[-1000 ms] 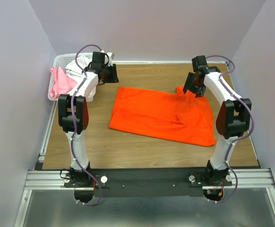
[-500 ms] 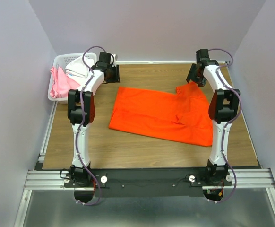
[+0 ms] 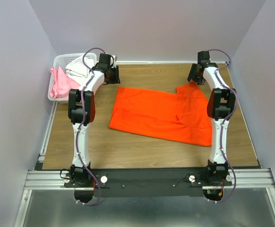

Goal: Fold and stack the t-shirts
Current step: Fold the tshirt

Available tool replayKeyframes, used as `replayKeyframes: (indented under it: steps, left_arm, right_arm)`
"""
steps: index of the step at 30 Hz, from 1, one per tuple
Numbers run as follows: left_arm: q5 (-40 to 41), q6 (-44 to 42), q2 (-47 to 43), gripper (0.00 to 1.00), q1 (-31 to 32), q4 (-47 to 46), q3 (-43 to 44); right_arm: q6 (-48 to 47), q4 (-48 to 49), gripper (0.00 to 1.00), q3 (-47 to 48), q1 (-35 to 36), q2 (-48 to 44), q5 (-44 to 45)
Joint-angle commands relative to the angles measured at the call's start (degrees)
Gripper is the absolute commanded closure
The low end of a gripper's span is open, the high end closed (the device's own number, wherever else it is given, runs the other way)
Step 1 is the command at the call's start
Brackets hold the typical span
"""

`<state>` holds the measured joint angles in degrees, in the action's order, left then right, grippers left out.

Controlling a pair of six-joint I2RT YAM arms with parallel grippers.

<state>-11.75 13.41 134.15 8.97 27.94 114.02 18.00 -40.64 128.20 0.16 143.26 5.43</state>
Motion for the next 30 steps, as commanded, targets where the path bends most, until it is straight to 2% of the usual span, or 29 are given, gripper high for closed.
replayKeyframes:
  steps: [1,9,12,17,25,30]
  left_arm:
    - [1.03,0.57,1.29,0.55,-0.01,-0.61,0.68]
    - [1.82,1.09,1.99,0.56,-0.01,-0.61,0.94]
    - [2.34,1.53,2.78,0.56,-0.01,-0.78,1.56]
    - [3.13,2.67,3.84,0.56,-0.01,-1.05,2.44]
    - [2.7,4.08,5.25,0.56,0.08,-1.4,3.58]
    - [2.78,3.99,4.02,0.55,0.34,-1.66,1.3]
  right_arm:
    - [-2.0,2.76,0.36,2.4,0.1,2.28,-2.18]
    - [-2.97,3.2,0.48,-0.05,0.01,2.38,-1.65]
    - [-3.32,3.29,0.62,-1.72,0.1,1.76,-1.3]
    - [-3.15,3.38,0.76,-3.92,0.1,0.7,-0.95]
    - [-2.71,3.47,0.79,-5.86,0.01,-0.44,-1.21]
    - [-2.62,3.38,0.79,-6.3,0.1,-0.61,-1.04]
